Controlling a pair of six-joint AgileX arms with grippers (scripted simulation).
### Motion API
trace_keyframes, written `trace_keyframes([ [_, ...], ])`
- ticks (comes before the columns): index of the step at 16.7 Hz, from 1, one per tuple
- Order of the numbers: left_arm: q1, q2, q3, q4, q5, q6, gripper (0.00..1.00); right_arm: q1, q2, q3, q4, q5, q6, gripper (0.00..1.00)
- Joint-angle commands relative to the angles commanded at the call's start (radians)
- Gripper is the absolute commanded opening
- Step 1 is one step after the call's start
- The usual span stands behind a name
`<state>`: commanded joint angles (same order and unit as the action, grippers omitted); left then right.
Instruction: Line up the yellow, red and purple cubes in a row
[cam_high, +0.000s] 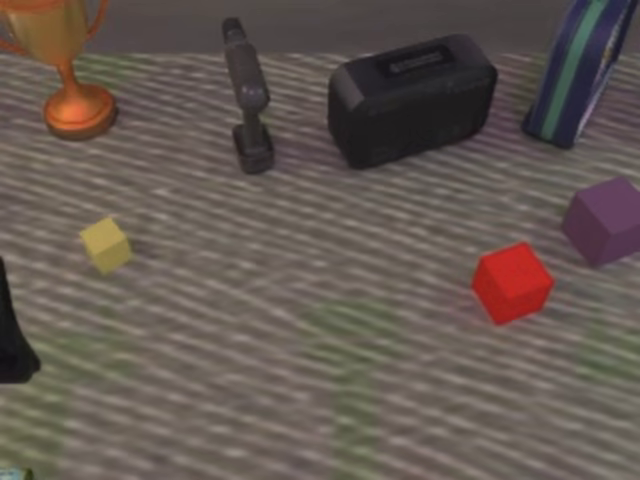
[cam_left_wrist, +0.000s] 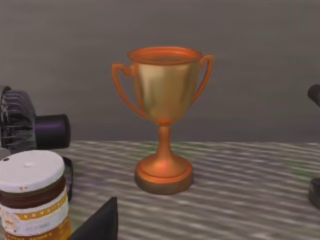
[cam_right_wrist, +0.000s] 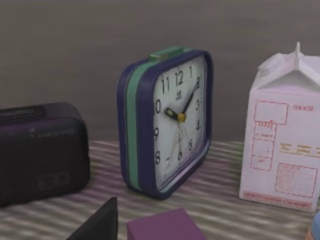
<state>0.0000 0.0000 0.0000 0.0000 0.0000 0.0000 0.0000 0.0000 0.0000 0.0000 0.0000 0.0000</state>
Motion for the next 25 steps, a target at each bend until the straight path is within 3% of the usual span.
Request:
trace_keyframes([
  [5, -0.005, 0.061, 0.06, -0.038, 0.002, 0.029, 1.0, 0.0, 0.0, 0.0, 0.0, 0.0, 0.0, 1.0],
  [9, -0.016, 0.29, 0.272, -0.167, 0.003, 0.126, 1.0, 0.0, 0.0, 0.0, 0.0, 0.0, 0.0, 1.0],
  [25, -0.082, 1.909, 1.477, -0.97, -0.002, 0.709, 1.0, 0.0, 0.0, 0.0, 0.0, 0.0, 0.0, 1.0],
])
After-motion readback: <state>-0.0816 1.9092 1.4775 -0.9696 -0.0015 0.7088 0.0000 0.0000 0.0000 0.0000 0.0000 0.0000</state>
